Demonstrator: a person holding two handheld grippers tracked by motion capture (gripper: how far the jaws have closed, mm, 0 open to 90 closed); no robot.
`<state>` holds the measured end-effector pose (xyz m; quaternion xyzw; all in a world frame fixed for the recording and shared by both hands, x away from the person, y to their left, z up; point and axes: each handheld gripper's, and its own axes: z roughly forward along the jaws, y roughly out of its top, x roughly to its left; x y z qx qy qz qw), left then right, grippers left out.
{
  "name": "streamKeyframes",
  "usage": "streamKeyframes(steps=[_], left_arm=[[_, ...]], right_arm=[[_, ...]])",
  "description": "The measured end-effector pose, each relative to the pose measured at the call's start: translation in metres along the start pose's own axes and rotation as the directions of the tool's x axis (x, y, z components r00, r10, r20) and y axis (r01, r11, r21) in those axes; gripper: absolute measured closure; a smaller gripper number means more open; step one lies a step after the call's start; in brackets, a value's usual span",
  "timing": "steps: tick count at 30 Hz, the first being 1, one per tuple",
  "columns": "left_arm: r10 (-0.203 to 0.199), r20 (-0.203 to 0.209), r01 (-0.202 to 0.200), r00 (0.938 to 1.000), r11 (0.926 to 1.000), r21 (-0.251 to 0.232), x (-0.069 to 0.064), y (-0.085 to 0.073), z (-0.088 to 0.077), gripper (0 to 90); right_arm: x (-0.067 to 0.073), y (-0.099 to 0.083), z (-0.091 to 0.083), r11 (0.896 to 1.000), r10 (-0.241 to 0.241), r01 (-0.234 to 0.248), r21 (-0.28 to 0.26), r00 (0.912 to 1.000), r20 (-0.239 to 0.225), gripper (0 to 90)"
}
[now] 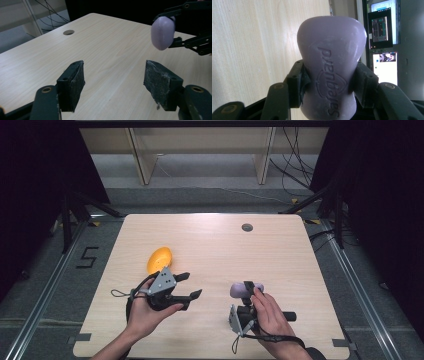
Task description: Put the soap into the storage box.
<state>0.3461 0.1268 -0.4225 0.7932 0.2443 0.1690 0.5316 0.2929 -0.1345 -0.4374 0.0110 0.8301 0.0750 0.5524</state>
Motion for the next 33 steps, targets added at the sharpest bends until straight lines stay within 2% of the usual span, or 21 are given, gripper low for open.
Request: streamKeyframes(steps=[4,5,9,11,12,13,14,15,17,20,24,25,27,29,30,31,33], left_arm=[[-0.010,0.026,0.010,0.9996,0.9999,-0.009,-0.002,0.001,0.005,32.5],[-0.008,0.027,0.008,0.9996,1.0000,-0.004,-0.002,0.002,0.005,32.6],[-0.011,0.064,0.012,0.9979,0.9999,-0.012,-0.007,0.003,0.012,32.9],[-0.010,0.066,0.011,0.9978,0.9999,-0.009,-0.008,0.003,0.014,33.1],[-0.007,0.075,0.008,0.9972,0.9999,-0.009,-0.009,0.004,0.015,33.1],[0.005,0.089,-0.004,0.9961,1.0000,-0.009,-0.011,0.005,0.019,33.2],[0.002,0.088,-0.002,0.9961,1.0000,-0.003,-0.012,0.005,0.020,33.4],[0.002,0.088,-0.002,0.9961,1.0000,-0.003,-0.012,0.005,0.020,33.5],[-0.005,0.111,0.006,0.9938,1.0000,-0.005,-0.012,0.006,0.024,33.9],[-0.013,0.116,0.013,0.9932,0.9999,0.001,-0.014,0.006,0.026,34.3],[0.004,0.142,-0.005,0.9898,1.0000,0.004,-0.016,0.008,0.031,34.5],[-0.019,0.141,0.018,0.9898,0.9998,0.007,-0.018,0.008,0.032,34.6],[-0.009,0.157,0.008,0.9876,1.0000,0.003,-0.017,0.008,0.034,34.6],[-0.008,0.151,0.007,0.9884,1.0000,0.004,-0.018,0.009,0.036,34.7],[-0.013,0.160,0.012,0.9870,0.9999,0.003,-0.018,0.009,0.037,34.8],[0.001,0.160,-0.002,0.9871,1.0000,0.009,-0.018,0.010,0.038,34.8],[-0.012,0.162,0.010,0.9866,0.9999,0.013,-0.020,0.010,0.040,34.8]], right_arm=[[0.000,0.000,0.001,1.000,-0.001,0.001,-0.002,1.0000,0.001,50.3],[0.003,0.000,0.000,0.999,0.050,-0.049,0.016,0.9987,-0.010,50.4],[0.002,0.000,0.001,0.999,0.035,-0.034,0.011,0.9993,-0.012,50.3],[0.002,0.000,0.001,0.999,0.033,-0.033,0.009,0.9994,-0.011,50.3],[0.001,0.001,0.001,1.000,0.007,-0.007,0.002,1.0000,-0.005,50.4],[0.002,0.001,0.001,0.999,0.038,-0.037,0.011,0.9992,-0.014,50.4],[0.002,0.001,0.002,1.000,0.023,-0.023,0.000,0.9997,-0.009,50.3],[0.003,0.002,0.001,0.999,0.048,-0.048,0.015,0.9988,-0.010,50.3],[0.003,0.003,0.001,0.999,0.042,-0.042,0.009,0.9990,-0.010,50.3],[0.003,0.003,0.001,0.999,0.047,-0.047,0.012,0.9988,-0.008,50.3],[0.003,0.003,0.001,0.999,0.045,-0.045,0.014,0.9989,-0.012,50.3],[0.003,0.003,0.002,0.999,0.040,-0.040,0.011,0.9991,-0.015,50.3],[0.003,0.003,0.002,0.999,0.043,-0.043,0.013,0.9990,-0.012,50.3],[0.003,0.003,0.002,0.999,0.044,-0.044,0.012,0.9990,-0.010,50.3],[0.000,0.004,0.003,1.000,-0.006,0.005,-0.010,1.0000,-0.002,50.4],[-0.001,0.004,0.003,1.000,-0.016,0.016,-0.013,0.9999,-0.003,50.3],[0.000,0.005,0.003,1.000,0.004,-0.004,-0.010,1.0000,-0.008,50.3]])
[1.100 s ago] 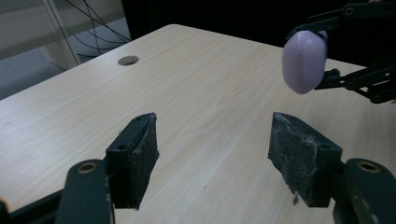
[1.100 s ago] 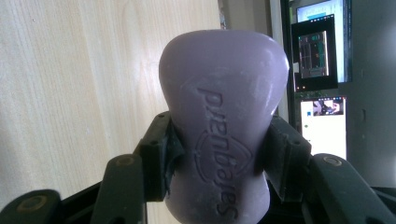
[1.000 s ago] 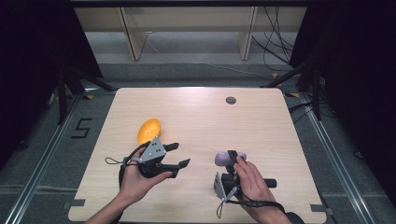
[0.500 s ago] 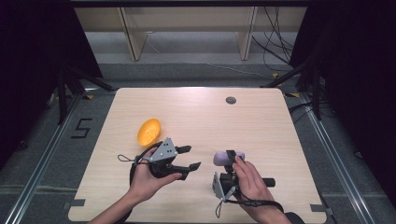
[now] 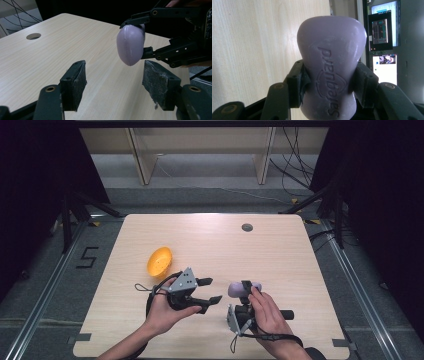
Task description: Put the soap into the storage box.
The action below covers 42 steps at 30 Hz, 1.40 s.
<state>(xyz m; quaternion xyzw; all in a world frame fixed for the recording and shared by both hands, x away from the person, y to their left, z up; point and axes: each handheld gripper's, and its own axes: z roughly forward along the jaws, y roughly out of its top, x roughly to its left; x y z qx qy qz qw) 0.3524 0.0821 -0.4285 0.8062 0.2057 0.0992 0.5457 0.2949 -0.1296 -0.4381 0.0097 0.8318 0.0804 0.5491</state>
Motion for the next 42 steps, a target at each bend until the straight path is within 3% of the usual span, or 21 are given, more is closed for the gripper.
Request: streamKeyframes(steps=[6,7,19,21,31,40,42], left_arm=[[-0.002,0.012,0.002,0.9999,1.0000,-0.001,0.000,0.002,0.004,34.9],[-0.016,0.024,0.016,0.9996,0.9998,-0.011,0.000,0.002,0.006,35.0],[-0.006,0.043,0.006,0.9990,1.0000,-0.004,-0.004,0.007,0.015,35.6],[-0.026,0.061,0.027,0.9978,0.9996,-0.011,-0.004,0.008,0.018,35.7],[-0.004,0.077,0.004,0.9970,1.0000,0.000,-0.006,0.014,0.027,37.1],[-0.028,0.105,0.026,0.9940,0.9994,0.022,-0.004,0.013,0.037,40.3],[-0.009,0.122,0.007,0.9925,0.9998,0.020,-0.003,0.013,0.039,40.7]], right_arm=[[0.001,0.001,0.000,1.000,0.004,-0.004,-0.001,1.0000,0.002,50.3],[0.002,0.002,0.000,0.999,0.031,-0.031,-0.013,0.9995,-0.002,50.3],[0.002,0.001,0.001,1.000,0.026,-0.026,-0.016,0.9996,-0.008,50.3],[0.002,0.001,0.001,1.000,0.026,-0.026,-0.017,0.9997,-0.005,50.3],[0.003,0.004,0.001,0.999,0.021,-0.021,-0.027,0.9998,-0.004,50.3],[0.003,0.004,0.001,0.999,0.016,-0.016,-0.031,0.9998,-0.008,50.3],[0.003,0.004,0.001,0.999,0.011,-0.011,-0.033,0.9999,0.000,50.3]])
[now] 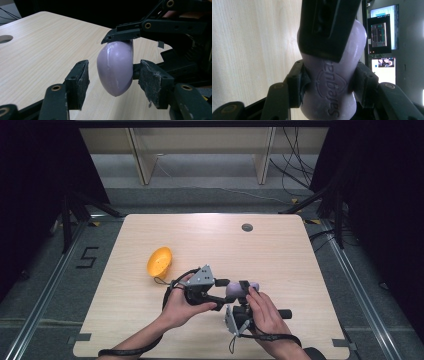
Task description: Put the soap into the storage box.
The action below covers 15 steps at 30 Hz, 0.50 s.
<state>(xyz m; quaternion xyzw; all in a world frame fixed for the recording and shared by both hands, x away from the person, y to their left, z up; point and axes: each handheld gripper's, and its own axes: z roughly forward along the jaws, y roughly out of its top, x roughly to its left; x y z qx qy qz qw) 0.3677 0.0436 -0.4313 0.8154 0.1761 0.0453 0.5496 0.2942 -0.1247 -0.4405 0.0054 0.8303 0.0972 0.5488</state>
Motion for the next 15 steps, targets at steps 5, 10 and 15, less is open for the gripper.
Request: streamKeyframes(steps=[5,10,15], left_arm=[[-0.008,0.000,0.008,1.0000,1.0000,0.005,-0.0013,-0.0002,0.0030,42.3],[-0.022,0.002,0.022,0.9997,0.9997,-0.005,-0.0017,0.0003,0.0050,44.5],[-0.014,0.007,0.014,0.9999,0.9999,0.003,-0.0009,0.0011,0.0064,47.0]], right_arm=[[0.0019,0.0005,-0.0002,1.000,0.016,-0.016,0.001,0.9998,-0.008,50.3],[0.0024,0.0005,-0.0001,1.000,0.015,-0.015,-0.001,0.9999,-0.007,50.3],[0.0014,0.0014,-0.0005,1.000,-0.002,0.003,-0.007,1.0000,0.008,50.3]])
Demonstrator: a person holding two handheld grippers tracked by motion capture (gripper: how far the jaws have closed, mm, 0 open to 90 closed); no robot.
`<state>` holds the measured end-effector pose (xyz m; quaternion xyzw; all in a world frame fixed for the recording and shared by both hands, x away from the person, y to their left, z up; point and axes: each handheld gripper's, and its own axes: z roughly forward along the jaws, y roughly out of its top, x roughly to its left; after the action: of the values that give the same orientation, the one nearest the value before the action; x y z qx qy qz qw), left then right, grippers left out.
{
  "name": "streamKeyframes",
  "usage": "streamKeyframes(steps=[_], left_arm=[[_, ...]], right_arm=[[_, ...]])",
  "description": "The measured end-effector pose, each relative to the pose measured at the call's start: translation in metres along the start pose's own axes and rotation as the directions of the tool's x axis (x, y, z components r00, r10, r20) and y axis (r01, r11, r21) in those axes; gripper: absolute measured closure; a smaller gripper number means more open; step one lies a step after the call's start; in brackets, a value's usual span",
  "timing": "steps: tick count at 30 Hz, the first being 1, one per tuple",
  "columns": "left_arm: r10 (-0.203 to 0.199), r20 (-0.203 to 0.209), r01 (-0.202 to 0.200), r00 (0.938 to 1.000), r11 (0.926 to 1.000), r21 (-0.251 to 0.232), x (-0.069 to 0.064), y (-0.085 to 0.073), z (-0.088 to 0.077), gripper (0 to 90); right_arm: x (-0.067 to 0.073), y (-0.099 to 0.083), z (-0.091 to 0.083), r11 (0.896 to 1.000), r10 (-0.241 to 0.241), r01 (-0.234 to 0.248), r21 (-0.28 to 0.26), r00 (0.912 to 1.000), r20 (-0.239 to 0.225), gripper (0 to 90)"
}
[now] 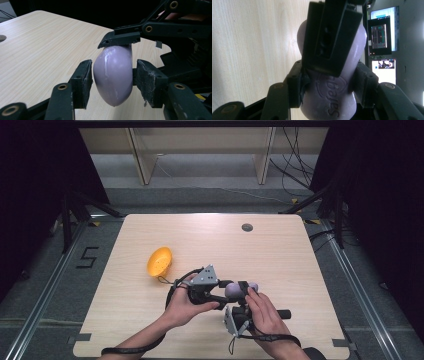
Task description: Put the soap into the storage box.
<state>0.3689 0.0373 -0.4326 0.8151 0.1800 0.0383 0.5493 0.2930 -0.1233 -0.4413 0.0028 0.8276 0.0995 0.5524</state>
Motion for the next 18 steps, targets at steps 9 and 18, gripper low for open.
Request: streamKeyframes(steps=[9,18], left_arm=[[-0.017,0.013,0.017,0.9998,0.9999,0.000,0.0002,0.0003,0.0018,52.3],[-0.014,0.041,0.014,0.9991,0.9999,0.004,0.0031,0.0012,0.0024,53.9]], right_arm=[[0.0020,0.0008,0.0000,1.000,0.009,-0.009,-0.007,0.9999,-0.013,50.3],[0.0012,0.0011,-0.0006,1.000,-0.009,0.009,-0.023,0.9999,-0.007,50.3]])
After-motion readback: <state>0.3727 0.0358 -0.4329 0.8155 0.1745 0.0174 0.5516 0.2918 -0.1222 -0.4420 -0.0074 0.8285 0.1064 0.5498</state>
